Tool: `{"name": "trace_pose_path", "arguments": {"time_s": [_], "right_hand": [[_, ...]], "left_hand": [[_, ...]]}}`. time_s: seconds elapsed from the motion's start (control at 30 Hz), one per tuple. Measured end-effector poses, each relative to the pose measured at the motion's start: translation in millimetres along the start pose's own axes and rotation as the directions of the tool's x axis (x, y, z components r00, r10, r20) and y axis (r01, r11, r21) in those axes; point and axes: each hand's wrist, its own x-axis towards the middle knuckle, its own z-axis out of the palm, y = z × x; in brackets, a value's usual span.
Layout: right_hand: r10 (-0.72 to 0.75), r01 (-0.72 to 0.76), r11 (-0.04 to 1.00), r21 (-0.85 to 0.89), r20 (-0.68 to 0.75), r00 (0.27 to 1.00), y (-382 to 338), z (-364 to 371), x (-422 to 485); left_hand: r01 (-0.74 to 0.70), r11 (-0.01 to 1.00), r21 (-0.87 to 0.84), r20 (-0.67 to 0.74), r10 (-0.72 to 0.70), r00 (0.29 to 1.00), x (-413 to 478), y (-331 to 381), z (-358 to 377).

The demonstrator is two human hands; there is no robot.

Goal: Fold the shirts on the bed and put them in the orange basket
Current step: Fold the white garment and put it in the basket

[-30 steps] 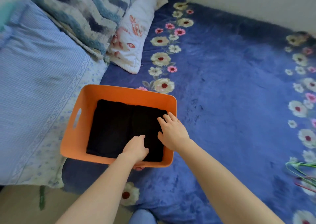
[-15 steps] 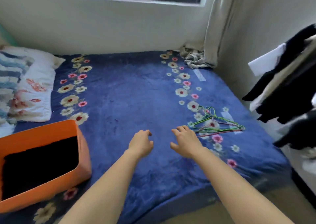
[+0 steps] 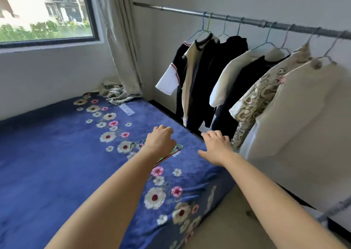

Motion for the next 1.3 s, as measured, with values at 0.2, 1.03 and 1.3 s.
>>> {"name": "trace_pose_path", "arguments": {"time_s": [0.2,1.03,1.3], "right_hand": [[0.134,-0.131,0.991,0.032,-0.120,0.984,120.5,-38.4,54.2],[0.558,-0.282,0.793,0.539,-0.458,0.692,535.7,-150.6,217.7],[0.652,0.043,-0.216,0.975,0.112,0.750,576.2,-157.5,254.0]], "left_hand": [[-0.203,0.977,0.059,-0.101,0.208,0.973,110.1,97.3,-1.2],[-0.381,0.909,-0.172,-0.278,0.326,0.904,349.4,477.9,42.2],[-0.238,0.941,-0.239,-0.166,0.202,0.965,366.3,522.8,73.8]]}}
